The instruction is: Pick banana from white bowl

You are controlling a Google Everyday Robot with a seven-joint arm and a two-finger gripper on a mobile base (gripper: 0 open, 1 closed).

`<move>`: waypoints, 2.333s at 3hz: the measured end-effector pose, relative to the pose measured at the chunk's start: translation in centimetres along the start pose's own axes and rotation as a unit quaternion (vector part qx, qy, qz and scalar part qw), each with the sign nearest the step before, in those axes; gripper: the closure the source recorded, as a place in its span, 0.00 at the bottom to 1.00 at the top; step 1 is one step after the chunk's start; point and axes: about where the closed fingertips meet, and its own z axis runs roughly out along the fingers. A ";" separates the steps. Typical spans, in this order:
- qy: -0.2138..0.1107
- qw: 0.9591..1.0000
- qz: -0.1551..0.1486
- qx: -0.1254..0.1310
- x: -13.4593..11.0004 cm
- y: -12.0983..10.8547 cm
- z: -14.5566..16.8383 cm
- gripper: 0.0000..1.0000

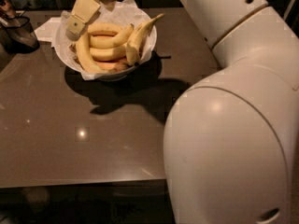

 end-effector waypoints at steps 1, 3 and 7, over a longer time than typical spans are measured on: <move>0.013 0.999 0.032 -0.001 0.0 0.1 0.9 0.00; 0.036 0.997 0.061 -0.004 -0.1 0.2 2.3 0.18; 0.061 0.994 0.090 -0.017 0.3 -1.3 5.1 0.35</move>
Offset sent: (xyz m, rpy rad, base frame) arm -0.0104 0.0024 -0.0189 -0.0979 0.1302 -0.1118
